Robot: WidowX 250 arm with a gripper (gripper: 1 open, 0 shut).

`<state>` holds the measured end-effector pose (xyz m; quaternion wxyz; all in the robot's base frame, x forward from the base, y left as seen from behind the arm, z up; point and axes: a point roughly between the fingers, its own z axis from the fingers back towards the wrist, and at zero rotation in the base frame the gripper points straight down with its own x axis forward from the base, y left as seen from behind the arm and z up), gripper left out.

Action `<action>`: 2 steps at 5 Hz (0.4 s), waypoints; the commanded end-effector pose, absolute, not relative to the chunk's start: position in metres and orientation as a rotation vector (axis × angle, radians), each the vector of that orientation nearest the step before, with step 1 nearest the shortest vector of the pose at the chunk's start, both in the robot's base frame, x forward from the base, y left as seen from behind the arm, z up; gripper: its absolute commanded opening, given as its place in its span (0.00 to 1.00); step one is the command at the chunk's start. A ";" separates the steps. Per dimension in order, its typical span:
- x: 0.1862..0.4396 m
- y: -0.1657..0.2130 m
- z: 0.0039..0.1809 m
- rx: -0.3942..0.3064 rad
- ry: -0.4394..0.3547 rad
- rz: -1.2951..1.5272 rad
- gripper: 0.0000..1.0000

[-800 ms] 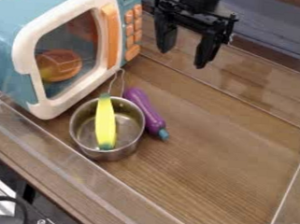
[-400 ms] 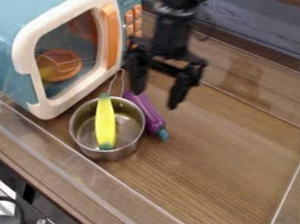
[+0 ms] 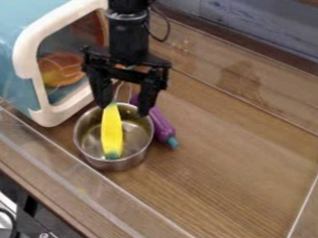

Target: Remove the banana from inside the silver pot and put it on the table

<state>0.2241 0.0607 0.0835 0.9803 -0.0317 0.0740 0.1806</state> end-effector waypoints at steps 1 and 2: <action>0.225 0.066 0.090 -0.061 0.092 0.385 1.00; 0.224 0.066 0.086 -0.065 0.089 0.400 1.00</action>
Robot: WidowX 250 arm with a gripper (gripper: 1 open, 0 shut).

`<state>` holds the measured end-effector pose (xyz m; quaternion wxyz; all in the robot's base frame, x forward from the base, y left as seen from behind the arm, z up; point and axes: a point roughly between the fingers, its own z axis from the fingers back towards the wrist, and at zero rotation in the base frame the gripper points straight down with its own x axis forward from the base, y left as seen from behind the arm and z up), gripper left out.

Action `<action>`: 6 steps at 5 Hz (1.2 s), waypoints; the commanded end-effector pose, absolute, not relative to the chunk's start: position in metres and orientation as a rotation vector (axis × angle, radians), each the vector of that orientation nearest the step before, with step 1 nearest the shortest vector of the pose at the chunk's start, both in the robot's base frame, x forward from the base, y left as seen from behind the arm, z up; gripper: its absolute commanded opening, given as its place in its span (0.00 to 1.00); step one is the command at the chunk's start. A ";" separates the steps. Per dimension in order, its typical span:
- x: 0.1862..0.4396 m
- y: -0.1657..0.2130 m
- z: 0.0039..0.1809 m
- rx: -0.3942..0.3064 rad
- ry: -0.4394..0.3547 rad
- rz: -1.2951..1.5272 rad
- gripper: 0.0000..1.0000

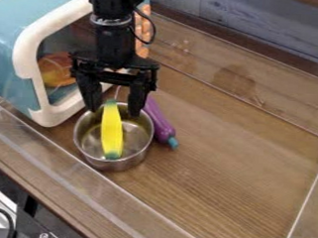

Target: Remove the banana from inside the silver pot and put it on the table

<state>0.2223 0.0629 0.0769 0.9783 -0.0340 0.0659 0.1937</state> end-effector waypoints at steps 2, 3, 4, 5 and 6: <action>0.223 0.067 0.080 -0.071 0.087 0.419 1.00; 0.222 0.067 0.077 -0.075 0.086 0.427 1.00; 0.222 0.067 0.075 -0.078 0.085 0.433 1.00; 0.221 0.067 0.072 -0.081 0.084 0.443 1.00; 0.221 0.067 0.069 -0.084 0.082 0.453 1.00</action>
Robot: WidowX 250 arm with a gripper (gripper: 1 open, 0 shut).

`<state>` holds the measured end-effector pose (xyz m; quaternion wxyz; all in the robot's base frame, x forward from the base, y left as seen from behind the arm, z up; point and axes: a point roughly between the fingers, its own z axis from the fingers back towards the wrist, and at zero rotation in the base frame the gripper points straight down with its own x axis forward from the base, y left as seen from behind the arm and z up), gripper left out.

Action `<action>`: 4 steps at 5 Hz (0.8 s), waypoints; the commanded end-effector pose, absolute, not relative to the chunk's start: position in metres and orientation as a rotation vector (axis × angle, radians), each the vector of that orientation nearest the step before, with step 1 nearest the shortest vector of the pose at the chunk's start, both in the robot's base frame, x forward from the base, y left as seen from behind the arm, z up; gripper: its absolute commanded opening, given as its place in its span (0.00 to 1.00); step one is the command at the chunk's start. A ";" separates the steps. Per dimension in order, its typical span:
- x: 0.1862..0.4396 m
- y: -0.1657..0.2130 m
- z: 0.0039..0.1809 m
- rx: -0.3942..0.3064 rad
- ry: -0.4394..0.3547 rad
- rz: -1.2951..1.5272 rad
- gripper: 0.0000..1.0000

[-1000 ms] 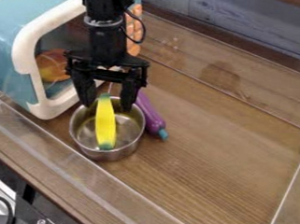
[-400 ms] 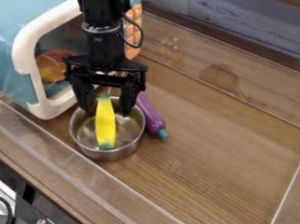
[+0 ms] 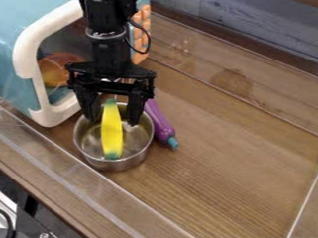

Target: Remove the banana from inside the silver pot and put it on the table

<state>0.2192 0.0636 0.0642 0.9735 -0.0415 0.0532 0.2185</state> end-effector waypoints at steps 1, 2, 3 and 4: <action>0.221 0.067 0.067 -0.085 0.082 0.465 1.00; 0.220 0.067 0.064 -0.087 0.080 0.478 1.00; 0.220 0.067 0.061 -0.090 0.077 0.493 1.00; 0.220 0.067 0.060 -0.092 0.075 0.507 1.00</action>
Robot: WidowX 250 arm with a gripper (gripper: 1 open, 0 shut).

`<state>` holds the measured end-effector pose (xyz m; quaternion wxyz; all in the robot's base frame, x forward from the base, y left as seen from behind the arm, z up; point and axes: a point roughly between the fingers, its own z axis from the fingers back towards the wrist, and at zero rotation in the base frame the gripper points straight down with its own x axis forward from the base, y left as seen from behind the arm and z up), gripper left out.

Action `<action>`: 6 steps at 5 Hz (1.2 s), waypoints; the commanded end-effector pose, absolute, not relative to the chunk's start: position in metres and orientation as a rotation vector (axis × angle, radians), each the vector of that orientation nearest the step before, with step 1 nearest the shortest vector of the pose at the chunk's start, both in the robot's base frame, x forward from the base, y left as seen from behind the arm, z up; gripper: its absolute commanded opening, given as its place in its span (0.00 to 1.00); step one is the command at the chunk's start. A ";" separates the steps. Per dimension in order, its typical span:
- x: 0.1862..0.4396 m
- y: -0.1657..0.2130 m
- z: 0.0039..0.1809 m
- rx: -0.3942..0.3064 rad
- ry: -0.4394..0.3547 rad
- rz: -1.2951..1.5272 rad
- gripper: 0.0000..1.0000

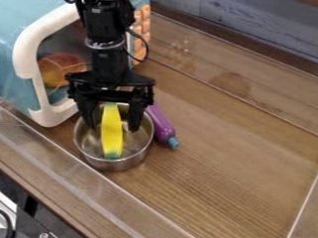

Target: Remove the banana from inside the silver pot and put it on the table

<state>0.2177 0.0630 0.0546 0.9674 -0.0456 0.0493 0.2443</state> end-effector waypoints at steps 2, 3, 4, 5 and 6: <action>0.219 0.066 0.058 -0.095 0.071 0.525 1.00; 0.218 0.065 0.058 -0.097 0.070 0.533 1.00; 0.218 0.064 0.059 -0.099 0.069 0.540 1.00; 0.218 0.064 0.055 -0.098 0.070 0.539 1.00; 0.219 0.064 0.052 -0.097 0.071 0.538 1.00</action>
